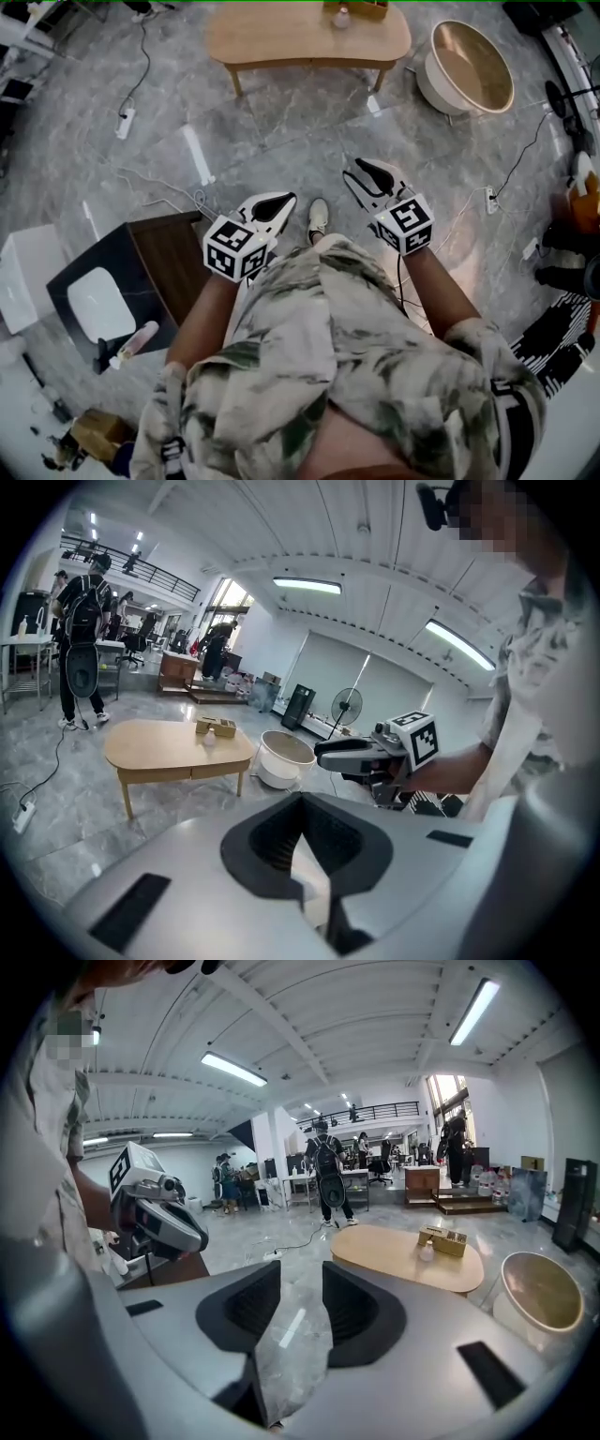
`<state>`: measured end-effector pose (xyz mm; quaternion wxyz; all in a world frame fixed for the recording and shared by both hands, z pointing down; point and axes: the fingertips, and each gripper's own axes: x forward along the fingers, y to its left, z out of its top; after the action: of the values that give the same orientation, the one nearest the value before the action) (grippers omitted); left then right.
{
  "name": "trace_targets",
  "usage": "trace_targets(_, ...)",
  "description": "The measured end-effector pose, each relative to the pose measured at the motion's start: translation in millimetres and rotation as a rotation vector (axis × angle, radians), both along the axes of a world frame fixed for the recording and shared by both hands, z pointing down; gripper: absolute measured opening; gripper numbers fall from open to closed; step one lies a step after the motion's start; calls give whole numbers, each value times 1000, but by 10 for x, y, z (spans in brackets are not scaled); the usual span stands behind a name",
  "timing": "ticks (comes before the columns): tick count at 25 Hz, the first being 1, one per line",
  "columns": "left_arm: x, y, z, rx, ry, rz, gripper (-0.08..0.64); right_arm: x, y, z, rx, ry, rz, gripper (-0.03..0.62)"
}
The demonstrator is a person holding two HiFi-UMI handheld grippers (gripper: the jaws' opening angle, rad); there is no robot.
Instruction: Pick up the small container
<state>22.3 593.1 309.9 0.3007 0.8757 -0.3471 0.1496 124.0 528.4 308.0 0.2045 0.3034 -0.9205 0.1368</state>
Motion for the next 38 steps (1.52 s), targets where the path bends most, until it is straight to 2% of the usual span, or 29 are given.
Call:
trace_targets(5,105,-588,32,-24,-17,-14,21,76,-602,65,-15,-44,-11,166)
trace_targets(11,274,-1095,-6,-14,-10,-27,21,203,-1059,164,-15,-29,-27,173)
trace_targets(17,373,-1363,-15,-16,-24,-7,21,276,-1320,205,-28,-35,-16,173)
trace_targets(22,317,-1563,7,-12,-22,14,21,211,-1478,228,-33,-34,3,170)
trace_targets(29,310,-1970,50,-5,5,81,21,263,-1818,215,-17,-14,82,170)
trace_targets(33,176,-2348,34,1,26,112,21,156,-2148,285,-31,14,112,170)
trace_targets(38,-241,-2794,111,-11,23,148,21,-255,-2632,312,-23,22,145,170)
